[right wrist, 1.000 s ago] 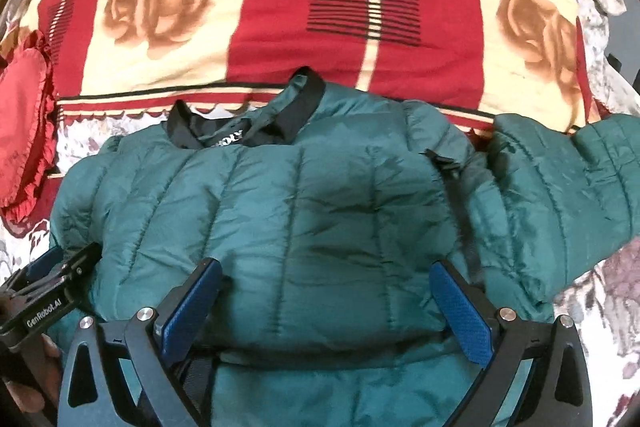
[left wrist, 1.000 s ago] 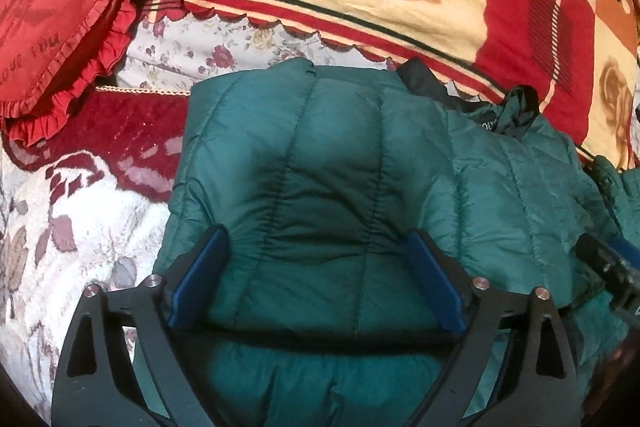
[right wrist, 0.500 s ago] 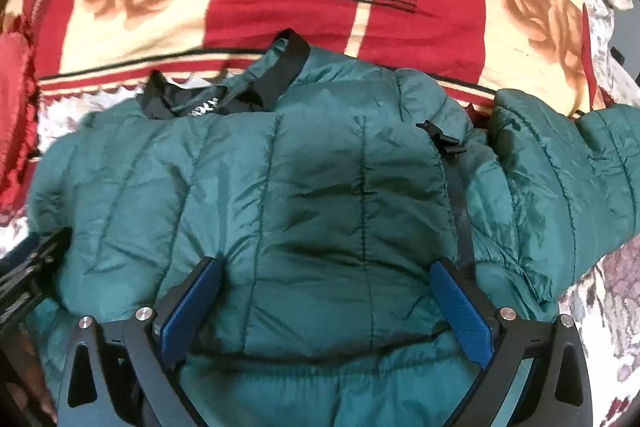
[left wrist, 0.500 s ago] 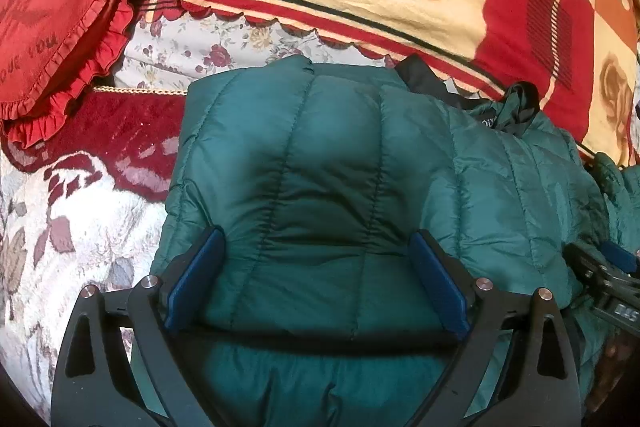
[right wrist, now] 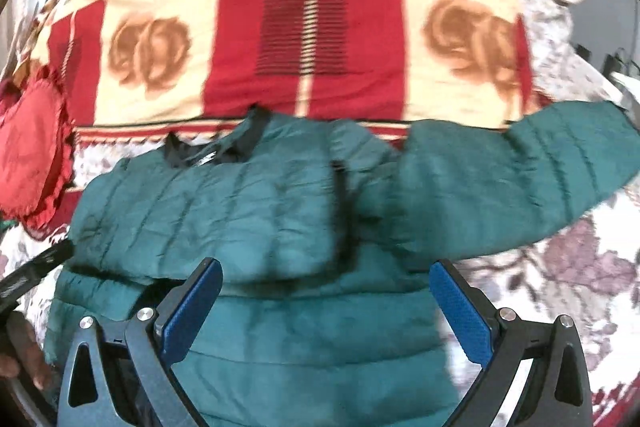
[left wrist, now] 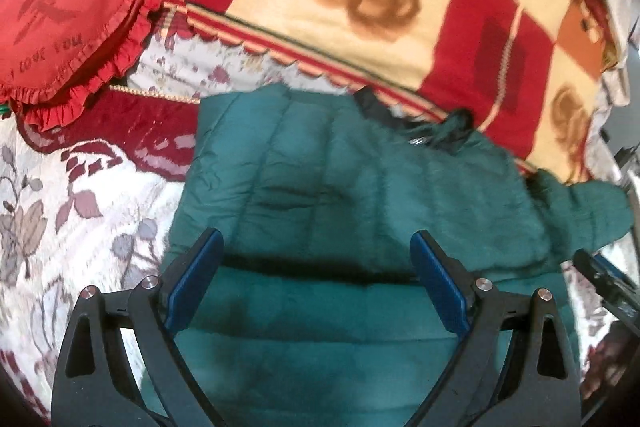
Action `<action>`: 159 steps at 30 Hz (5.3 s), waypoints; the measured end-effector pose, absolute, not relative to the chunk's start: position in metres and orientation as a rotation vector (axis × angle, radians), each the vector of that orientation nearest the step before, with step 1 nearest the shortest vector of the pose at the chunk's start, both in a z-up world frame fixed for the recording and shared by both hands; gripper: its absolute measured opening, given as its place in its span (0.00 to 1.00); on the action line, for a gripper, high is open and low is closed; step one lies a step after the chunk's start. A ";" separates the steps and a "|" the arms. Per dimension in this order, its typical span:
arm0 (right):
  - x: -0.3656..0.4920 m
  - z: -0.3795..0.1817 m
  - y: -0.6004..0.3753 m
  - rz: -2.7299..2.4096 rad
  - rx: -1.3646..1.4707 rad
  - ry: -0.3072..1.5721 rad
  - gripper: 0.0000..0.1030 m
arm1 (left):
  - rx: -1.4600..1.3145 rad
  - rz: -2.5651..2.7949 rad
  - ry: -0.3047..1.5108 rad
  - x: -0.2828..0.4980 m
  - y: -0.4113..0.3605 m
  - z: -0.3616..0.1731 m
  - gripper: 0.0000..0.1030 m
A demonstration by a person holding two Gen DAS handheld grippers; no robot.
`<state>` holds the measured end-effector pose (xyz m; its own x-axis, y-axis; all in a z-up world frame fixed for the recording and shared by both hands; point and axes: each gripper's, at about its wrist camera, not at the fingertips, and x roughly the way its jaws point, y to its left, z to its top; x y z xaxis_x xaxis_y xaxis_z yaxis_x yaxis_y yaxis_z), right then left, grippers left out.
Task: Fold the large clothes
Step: 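Move the right gripper to the cuff of the other sleeve, then close the right gripper on the other sleeve cuff, then lift the held sleeve with the right gripper and lay it across the jacket front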
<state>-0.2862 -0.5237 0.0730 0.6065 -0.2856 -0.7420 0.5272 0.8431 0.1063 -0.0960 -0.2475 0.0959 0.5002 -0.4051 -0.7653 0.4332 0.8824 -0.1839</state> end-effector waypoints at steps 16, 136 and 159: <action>-0.362 0.084 -0.631 -0.688 0.393 0.710 0.99 | 0.085 -0.565 0.906 -0.137 -0.286 0.098 0.92; -0.379 0.129 -0.722 -0.431 0.814 0.405 0.09 | 0.048 -0.552 0.898 -0.136 -0.234 0.100 0.92; -0.220 0.098 -0.522 -0.007 0.691 0.703 0.09 | -0.045 -0.451 0.905 -0.102 -0.178 0.099 0.92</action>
